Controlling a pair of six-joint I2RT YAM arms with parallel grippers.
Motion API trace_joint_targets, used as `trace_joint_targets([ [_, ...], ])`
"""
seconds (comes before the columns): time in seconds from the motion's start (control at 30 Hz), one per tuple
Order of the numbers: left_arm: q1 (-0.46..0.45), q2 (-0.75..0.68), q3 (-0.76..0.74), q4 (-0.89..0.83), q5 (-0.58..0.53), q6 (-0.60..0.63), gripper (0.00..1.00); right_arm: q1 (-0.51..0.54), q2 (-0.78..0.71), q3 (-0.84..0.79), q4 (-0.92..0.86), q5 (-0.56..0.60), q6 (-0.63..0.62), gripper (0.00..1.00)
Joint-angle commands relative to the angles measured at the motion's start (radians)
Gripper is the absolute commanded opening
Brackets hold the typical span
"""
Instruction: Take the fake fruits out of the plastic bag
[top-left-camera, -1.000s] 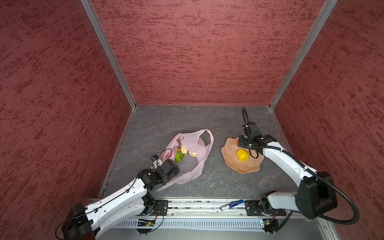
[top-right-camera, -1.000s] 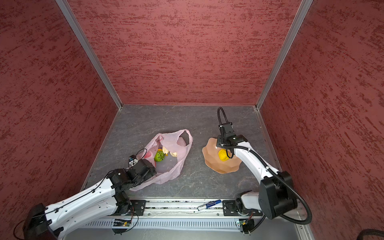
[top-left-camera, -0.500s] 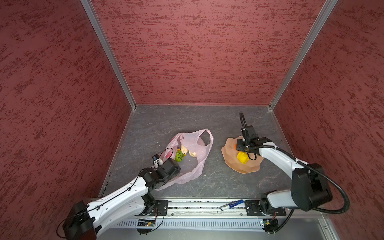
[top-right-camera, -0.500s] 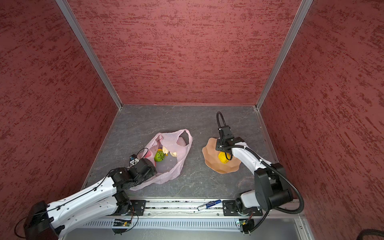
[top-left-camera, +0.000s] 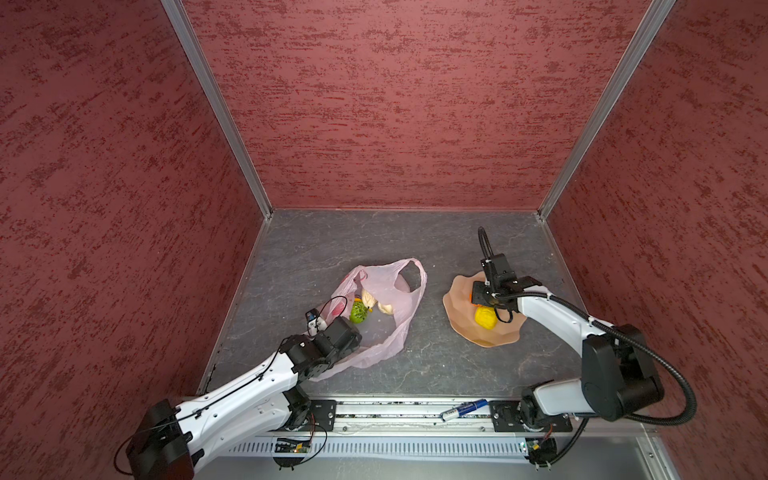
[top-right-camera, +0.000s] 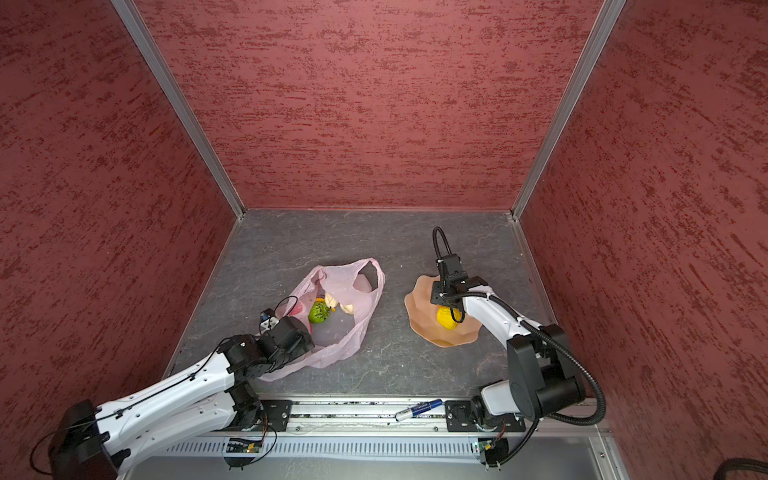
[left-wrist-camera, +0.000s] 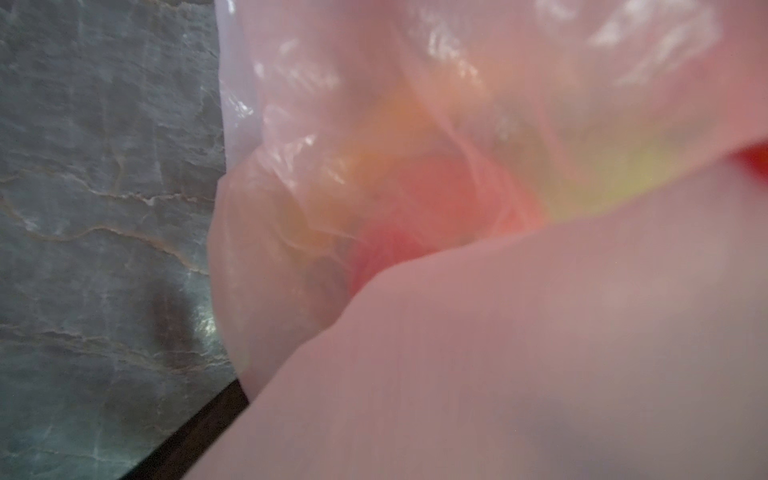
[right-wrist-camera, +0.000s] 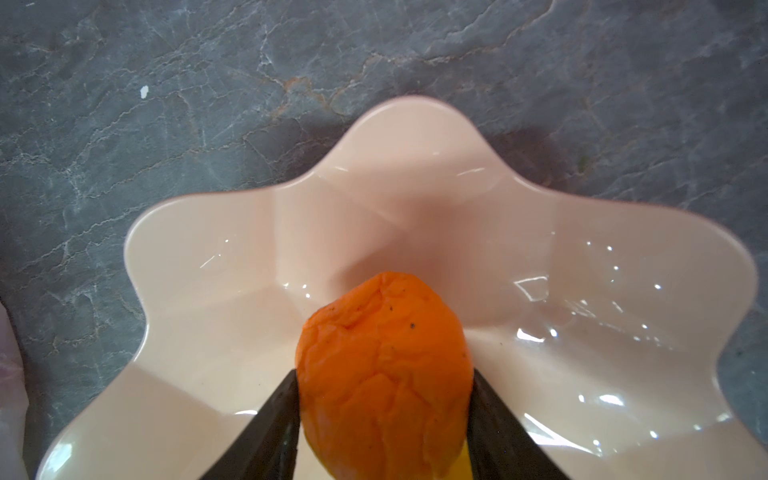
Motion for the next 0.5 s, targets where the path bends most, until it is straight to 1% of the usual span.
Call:
trace_joint_targets([
  [0.0, 0.004, -0.01, 0.019, 0.009, 0.003, 0.009, 0.98, -0.005, 0.002, 0.028, 0.002, 0.019, -0.008, 0.65],
  [0.17, 0.004, -0.018, 0.016, 0.008, 0.0, 0.008, 0.98, -0.005, -0.016, 0.049, -0.023, 0.036, -0.015, 0.71],
  [0.27, 0.004, -0.024, 0.014, 0.005, -0.002, 0.008, 0.98, -0.004, -0.042, 0.086, -0.063, 0.033, -0.022, 0.71],
  [0.37, 0.005, -0.029, 0.013, 0.003, -0.005, 0.005, 0.98, 0.015, -0.1, 0.142, -0.106, 0.004, -0.025, 0.67],
  [0.47, 0.005, -0.029, 0.011, 0.009, -0.008, 0.002, 0.98, 0.096, -0.135, 0.224, -0.172, 0.03, -0.006, 0.64],
])
